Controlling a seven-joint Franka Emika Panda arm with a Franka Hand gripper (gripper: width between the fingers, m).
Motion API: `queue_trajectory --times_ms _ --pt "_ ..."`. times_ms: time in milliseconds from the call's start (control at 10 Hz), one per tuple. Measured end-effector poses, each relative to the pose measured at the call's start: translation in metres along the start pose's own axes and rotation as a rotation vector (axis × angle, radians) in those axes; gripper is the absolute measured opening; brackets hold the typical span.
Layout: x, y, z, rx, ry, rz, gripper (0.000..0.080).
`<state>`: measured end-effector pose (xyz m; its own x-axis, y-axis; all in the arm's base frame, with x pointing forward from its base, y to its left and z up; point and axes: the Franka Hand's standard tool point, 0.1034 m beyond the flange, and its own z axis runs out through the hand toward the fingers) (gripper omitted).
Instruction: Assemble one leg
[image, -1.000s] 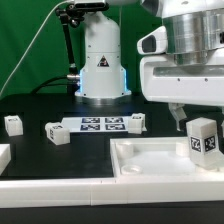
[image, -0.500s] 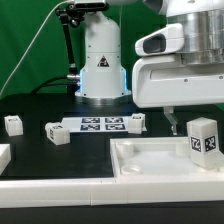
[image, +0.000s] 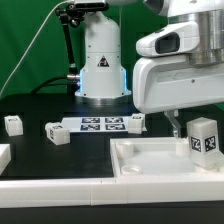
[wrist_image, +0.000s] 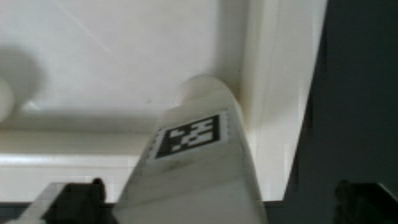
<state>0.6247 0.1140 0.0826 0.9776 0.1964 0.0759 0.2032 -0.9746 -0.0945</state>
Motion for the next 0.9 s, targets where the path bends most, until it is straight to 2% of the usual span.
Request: queue_trajectory --times_ms 100,200,300,600,900 --pt "0.0 -0.0004 0.0 0.001 0.0 0.016 0.0555" --pt "0.0 -0.0001 0.0 0.001 0.0 0.016 0.0369" --pt "0.0 -0.0001 0.0 0.001 0.0 0.016 0.0289" --pt "-0.0001 0.0003 0.0001 0.004 0.0 0.101 0.0289" --pt "-0.0016 0.001 0.0011 0.012 0.03 0.572 0.0289"
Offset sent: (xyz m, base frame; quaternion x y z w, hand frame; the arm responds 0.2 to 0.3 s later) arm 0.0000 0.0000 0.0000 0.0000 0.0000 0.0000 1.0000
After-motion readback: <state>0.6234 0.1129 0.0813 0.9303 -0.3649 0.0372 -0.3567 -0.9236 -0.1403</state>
